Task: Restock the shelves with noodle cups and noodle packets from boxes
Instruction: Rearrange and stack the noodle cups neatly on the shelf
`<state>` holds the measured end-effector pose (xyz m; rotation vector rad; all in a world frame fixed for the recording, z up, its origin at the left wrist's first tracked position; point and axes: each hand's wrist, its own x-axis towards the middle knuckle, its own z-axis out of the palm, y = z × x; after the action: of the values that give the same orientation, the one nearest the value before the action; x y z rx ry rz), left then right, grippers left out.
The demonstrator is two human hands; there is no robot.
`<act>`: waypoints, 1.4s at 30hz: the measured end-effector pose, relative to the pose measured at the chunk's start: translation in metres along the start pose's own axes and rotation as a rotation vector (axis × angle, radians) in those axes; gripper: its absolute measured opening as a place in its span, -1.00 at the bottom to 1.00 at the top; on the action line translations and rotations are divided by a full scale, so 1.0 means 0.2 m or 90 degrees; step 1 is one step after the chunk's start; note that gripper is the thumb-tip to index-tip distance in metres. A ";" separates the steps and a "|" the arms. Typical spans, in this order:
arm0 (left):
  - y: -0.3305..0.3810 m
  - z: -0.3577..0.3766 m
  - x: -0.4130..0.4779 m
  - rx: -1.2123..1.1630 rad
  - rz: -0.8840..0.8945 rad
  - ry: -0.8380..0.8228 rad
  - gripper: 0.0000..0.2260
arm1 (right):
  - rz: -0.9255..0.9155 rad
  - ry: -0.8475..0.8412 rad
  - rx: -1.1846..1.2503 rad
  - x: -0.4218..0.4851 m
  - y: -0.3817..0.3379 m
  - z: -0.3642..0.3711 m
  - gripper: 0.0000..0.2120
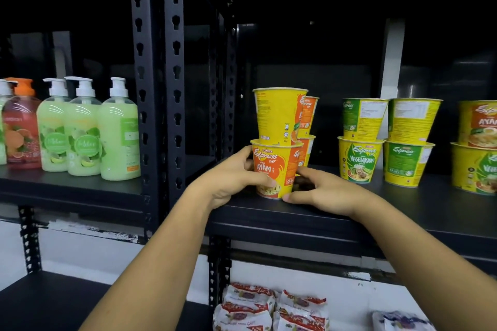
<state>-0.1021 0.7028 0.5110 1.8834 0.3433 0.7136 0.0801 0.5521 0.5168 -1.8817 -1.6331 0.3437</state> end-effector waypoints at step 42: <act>0.01 0.05 -0.01 0.123 0.016 0.033 -0.24 | -0.013 0.235 0.284 0.04 0.08 -0.03 -0.66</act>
<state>-0.0972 0.6940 0.5094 2.0562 0.4360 0.7700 0.0968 0.5574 0.5131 -1.4854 -1.2092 0.3002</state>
